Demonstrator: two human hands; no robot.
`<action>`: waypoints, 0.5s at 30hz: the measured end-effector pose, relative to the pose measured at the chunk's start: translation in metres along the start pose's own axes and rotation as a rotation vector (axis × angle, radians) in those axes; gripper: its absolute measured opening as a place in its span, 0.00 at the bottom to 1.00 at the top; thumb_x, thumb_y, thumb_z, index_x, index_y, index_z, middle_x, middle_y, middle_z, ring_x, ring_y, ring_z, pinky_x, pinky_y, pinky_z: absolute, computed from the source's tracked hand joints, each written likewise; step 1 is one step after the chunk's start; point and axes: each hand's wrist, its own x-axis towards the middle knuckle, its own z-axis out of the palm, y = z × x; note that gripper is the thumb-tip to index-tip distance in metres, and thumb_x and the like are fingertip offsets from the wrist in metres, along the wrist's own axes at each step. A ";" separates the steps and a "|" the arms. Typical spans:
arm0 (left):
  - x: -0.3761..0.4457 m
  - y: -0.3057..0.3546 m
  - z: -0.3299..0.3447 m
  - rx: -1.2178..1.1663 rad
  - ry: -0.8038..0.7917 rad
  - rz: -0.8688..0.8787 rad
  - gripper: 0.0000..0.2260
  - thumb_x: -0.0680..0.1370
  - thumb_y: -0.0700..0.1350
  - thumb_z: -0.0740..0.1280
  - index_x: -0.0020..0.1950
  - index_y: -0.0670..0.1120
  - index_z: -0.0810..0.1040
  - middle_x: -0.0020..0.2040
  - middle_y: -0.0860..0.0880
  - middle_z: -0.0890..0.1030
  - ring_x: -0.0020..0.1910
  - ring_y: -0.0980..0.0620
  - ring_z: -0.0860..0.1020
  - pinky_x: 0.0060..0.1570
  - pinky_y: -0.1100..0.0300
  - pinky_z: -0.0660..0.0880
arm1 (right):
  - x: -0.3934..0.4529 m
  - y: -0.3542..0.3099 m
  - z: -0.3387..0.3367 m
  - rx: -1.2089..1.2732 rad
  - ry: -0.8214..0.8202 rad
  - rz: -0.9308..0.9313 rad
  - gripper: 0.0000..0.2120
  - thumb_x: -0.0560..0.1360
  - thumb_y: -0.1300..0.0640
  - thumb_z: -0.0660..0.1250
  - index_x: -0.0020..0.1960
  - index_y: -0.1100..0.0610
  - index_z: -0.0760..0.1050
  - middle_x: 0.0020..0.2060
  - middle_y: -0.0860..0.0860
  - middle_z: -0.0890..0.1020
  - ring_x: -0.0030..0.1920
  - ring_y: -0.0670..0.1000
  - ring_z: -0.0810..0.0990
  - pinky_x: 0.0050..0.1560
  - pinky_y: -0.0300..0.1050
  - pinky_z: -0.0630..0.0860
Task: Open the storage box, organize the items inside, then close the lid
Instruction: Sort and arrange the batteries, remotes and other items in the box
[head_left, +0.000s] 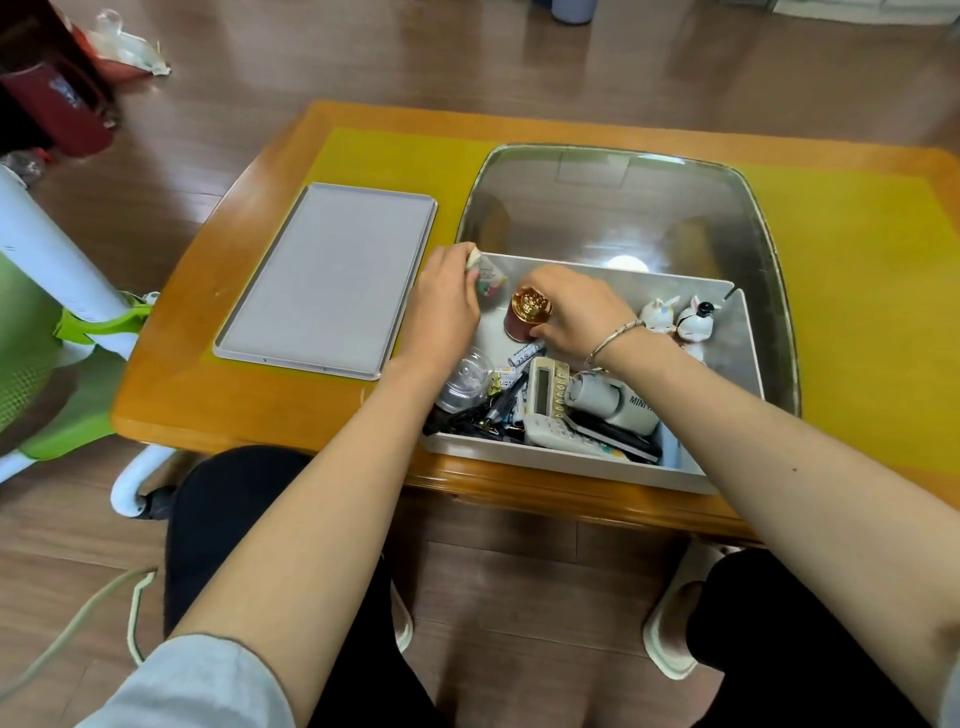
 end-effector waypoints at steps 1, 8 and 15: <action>0.000 0.000 0.000 0.002 -0.008 -0.003 0.14 0.81 0.39 0.59 0.66 0.40 0.72 0.60 0.41 0.76 0.57 0.45 0.75 0.54 0.58 0.69 | -0.001 0.000 0.001 0.011 -0.026 0.008 0.24 0.66 0.55 0.75 0.59 0.53 0.72 0.56 0.52 0.77 0.57 0.57 0.76 0.55 0.50 0.73; 0.001 -0.002 -0.001 -0.019 -0.032 0.037 0.10 0.80 0.40 0.62 0.61 0.42 0.76 0.55 0.43 0.80 0.53 0.46 0.76 0.48 0.62 0.67 | 0.000 0.011 -0.011 0.073 -0.043 0.064 0.24 0.65 0.54 0.76 0.58 0.54 0.74 0.54 0.55 0.76 0.54 0.58 0.75 0.56 0.50 0.73; 0.001 -0.004 0.001 -0.003 -0.053 0.075 0.11 0.79 0.39 0.64 0.61 0.44 0.79 0.56 0.45 0.80 0.54 0.48 0.77 0.50 0.65 0.67 | -0.007 0.009 -0.013 -0.141 -0.074 0.029 0.27 0.69 0.55 0.72 0.66 0.47 0.71 0.60 0.53 0.72 0.59 0.58 0.73 0.58 0.53 0.69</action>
